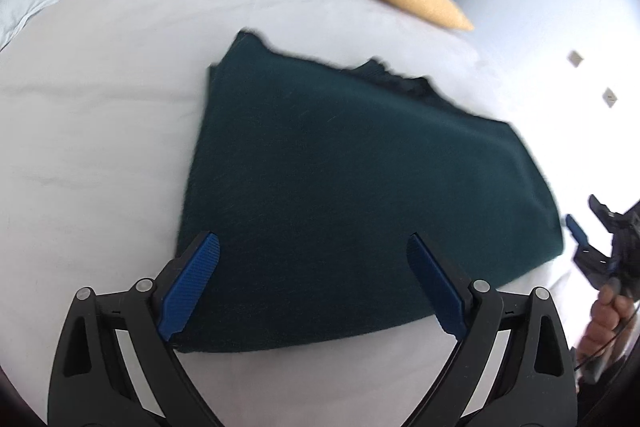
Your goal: Fold small clothes
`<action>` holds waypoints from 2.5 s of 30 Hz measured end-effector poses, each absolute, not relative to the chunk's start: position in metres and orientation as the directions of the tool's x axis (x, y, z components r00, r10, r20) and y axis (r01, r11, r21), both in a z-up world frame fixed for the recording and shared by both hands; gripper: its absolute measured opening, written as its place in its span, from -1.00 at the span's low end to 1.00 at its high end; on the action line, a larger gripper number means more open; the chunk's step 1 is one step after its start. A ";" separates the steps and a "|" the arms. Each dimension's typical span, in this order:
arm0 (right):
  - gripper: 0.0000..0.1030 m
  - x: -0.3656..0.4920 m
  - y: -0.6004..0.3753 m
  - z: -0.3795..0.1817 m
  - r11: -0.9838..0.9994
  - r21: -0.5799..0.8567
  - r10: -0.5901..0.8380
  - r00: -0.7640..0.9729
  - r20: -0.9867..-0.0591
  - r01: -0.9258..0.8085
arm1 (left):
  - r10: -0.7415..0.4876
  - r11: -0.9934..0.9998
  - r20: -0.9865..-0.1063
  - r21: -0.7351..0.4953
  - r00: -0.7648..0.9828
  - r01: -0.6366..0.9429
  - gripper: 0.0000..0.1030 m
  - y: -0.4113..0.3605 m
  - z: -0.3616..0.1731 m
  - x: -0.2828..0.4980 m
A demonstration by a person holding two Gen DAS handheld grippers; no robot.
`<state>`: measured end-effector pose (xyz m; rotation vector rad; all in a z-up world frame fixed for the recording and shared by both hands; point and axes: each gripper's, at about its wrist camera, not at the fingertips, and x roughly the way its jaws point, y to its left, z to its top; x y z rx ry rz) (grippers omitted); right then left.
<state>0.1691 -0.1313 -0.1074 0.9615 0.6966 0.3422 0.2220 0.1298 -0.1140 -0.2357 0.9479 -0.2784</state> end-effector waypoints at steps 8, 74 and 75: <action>-0.06 0.204 -0.076 -0.151 0.438 0.894 0.673 0.623 -0.398 0.098 | -0.561 0.828 -0.718 -0.490 0.411 0.274 0.13 0.067 -0.131 0.239; 0.17 0.343 0.042 -0.145 0.557 0.830 0.787 0.340 -0.516 -0.029 | -0.843 0.472 -0.485 -0.874 0.232 -0.114 -0.59 0.232 -0.207 0.289; 0.17 0.347 0.046 -0.150 0.574 0.819 0.779 0.323 -0.537 -0.021 | -0.843 0.466 -0.480 -0.877 0.243 -0.118 -0.62 0.234 -0.207 0.288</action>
